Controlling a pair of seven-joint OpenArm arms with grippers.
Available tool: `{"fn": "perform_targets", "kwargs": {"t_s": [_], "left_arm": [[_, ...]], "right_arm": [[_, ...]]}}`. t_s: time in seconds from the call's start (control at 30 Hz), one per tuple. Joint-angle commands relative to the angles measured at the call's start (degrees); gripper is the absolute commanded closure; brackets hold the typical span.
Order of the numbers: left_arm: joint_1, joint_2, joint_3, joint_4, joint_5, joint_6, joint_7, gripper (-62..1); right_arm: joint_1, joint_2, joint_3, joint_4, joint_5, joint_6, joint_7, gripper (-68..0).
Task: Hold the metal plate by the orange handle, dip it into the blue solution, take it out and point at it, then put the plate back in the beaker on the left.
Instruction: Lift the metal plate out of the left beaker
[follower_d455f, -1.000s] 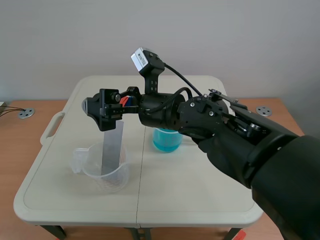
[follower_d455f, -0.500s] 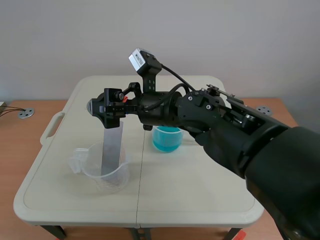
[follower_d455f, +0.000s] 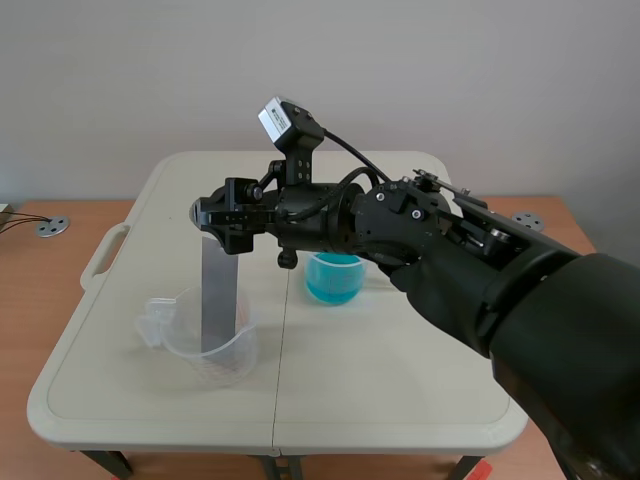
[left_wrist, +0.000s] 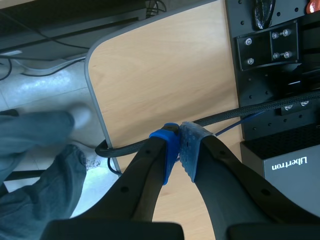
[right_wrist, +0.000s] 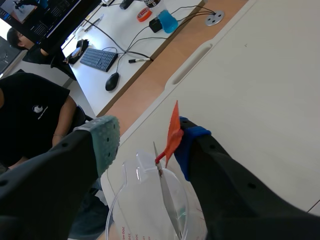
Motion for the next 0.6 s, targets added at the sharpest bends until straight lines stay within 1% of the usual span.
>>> {"fn": "perform_targets", "kwargs": {"t_s": [0.0,0.23,0.33,0.43,0.47,0.57], "left_arm": [[0.46,0.13,-0.15,0.96,-0.15,-0.13,-0.52,-2.7],[0.46,0.13,-0.15,0.98,-0.17,-0.13,-0.52,-2.7],[0.46,0.13,-0.15,0.98,-0.17,-0.13,-0.52,-2.7],[0.46,0.13,-0.15,0.98,-0.2,-0.13,-0.52,-2.7],[0.46,0.13,-0.15,0.98,-0.2,-0.13,-0.52,-2.7],[0.46,0.15,-0.15,0.98,-0.2,-0.13,-0.52,-2.7]], "right_arm": [[0.85,-0.46,0.0,0.57,1.03,0.17,0.61,-16.4],[0.85,-0.42,0.0,0.57,0.98,0.22,0.61,-1.2],[0.85,-0.42,0.0,0.57,0.98,0.26,0.61,-1.4],[0.85,-0.48,0.0,0.57,0.76,1.25,0.61,-1.4],[0.83,-0.48,0.0,0.57,0.74,1.7,0.61,-1.4],[0.72,-0.48,0.0,0.57,0.55,4.17,0.66,-1.5]]}}
